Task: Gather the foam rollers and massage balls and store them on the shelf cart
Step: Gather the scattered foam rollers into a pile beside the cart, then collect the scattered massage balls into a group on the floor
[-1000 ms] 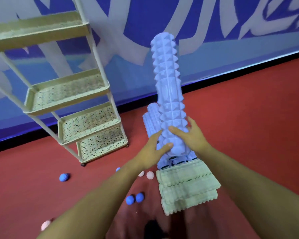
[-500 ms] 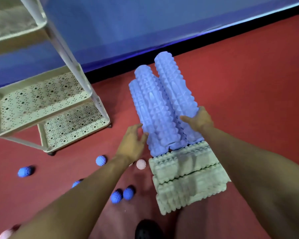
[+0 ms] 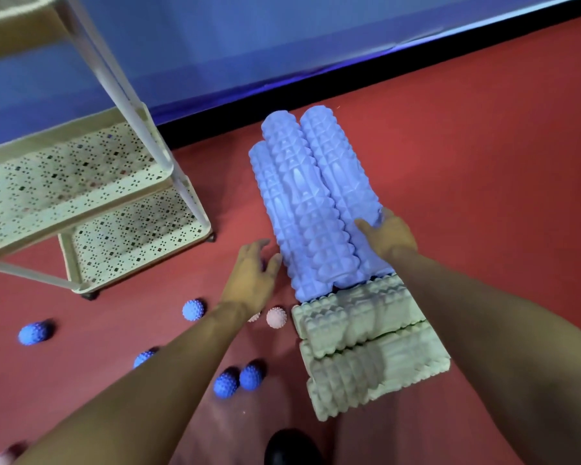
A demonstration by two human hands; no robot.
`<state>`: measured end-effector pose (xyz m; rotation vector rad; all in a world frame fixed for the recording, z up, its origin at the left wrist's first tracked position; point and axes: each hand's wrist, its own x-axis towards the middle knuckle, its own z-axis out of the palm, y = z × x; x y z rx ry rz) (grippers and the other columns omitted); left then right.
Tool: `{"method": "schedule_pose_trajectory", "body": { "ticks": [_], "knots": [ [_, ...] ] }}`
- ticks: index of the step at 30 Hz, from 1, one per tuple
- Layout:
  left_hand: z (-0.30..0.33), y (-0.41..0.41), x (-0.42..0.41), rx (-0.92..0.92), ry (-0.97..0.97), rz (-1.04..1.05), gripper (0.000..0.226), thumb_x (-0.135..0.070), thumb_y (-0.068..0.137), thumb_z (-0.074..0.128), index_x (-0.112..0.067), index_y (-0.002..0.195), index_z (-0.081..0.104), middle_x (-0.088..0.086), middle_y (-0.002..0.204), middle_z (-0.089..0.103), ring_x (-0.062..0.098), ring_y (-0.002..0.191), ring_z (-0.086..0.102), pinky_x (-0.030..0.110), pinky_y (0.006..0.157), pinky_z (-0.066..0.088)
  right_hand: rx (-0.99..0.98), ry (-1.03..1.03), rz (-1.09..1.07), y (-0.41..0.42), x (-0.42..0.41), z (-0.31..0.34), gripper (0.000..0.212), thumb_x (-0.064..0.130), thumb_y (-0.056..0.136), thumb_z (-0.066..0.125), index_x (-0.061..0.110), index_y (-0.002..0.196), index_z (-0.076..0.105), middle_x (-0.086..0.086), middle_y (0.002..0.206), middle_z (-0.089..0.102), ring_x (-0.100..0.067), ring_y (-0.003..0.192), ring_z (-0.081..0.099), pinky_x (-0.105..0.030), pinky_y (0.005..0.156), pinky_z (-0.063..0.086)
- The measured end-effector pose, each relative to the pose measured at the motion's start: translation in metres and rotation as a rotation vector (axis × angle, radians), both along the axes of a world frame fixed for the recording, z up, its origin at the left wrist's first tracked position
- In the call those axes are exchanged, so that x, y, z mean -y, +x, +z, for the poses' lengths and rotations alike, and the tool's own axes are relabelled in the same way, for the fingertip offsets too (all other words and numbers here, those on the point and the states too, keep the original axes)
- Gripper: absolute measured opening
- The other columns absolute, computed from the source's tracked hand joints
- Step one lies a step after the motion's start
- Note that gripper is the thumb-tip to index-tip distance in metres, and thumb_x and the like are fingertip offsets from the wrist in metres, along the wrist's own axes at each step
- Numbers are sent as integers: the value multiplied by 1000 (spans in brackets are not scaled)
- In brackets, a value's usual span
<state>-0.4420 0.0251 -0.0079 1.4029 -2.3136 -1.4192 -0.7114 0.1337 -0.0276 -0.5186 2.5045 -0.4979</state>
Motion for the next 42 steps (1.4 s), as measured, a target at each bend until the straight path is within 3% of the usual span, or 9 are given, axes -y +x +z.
{"method": "schedule_pose_trajectory", "body": {
  "ticks": [7,10,15,20,24,28,32,37,42],
  "knots": [
    [51,36,-14,38,-86,-47,50,-39,103,52,-19,148,44,4,147,44,21,128,53,38,113,39,-51,15,56,63,-23,70,58,45,102,47,12,149,42,-19,147,45,-40,133,47,-48,108,39],
    [90,71,-21,90,-194,-79,48,-38,104,51,-18,146,46,5,146,47,25,124,54,36,111,38,-24,-83,203,112,-29,119,67,57,97,43,9,144,48,-14,149,48,-36,133,49,-45,104,42],
    [165,144,-44,145,-369,-146,51,-40,103,51,-15,147,46,6,152,45,26,139,45,36,117,33,-123,-132,555,200,-46,207,58,43,105,47,19,156,37,-4,163,33,-28,144,40,-43,116,34],
    [225,222,-76,203,-444,-147,57,-47,103,47,-18,153,42,6,162,34,26,147,37,38,121,30,-186,-191,714,280,-68,275,58,42,104,47,20,156,36,-3,162,34,-27,144,40,-40,115,35],
    [252,296,-108,209,-421,-37,63,-53,100,43,-18,152,41,5,157,41,28,142,42,44,117,35,-154,-240,782,350,-84,307,56,41,104,48,19,155,38,-1,161,35,-27,142,42,-41,115,36],
    [244,350,-126,178,-340,101,63,-53,99,44,-18,151,41,6,154,44,26,142,43,40,117,35,-161,-262,896,407,-85,310,57,41,103,48,20,155,38,-2,161,37,-28,141,43,-42,116,35],
    [218,378,-136,168,-290,181,55,-40,103,51,-15,151,43,8,152,45,25,141,43,33,115,32,-195,-224,1018,442,-79,289,56,42,102,48,23,154,40,0,160,39,-26,141,44,-43,115,35],
    [163,392,-132,217,-150,236,54,-38,103,53,-14,151,43,9,149,47,27,139,46,37,115,34,-213,-122,1131,446,-51,261,58,44,103,46,26,157,35,2,163,35,-26,142,41,-39,115,31],
    [92,383,-126,274,60,322,53,-33,102,56,-15,150,42,10,145,47,27,121,56,34,101,39,-147,-64,1204,432,-12,242,62,49,103,45,30,159,29,6,165,29,-25,145,38,-44,119,29]
  ]
}}
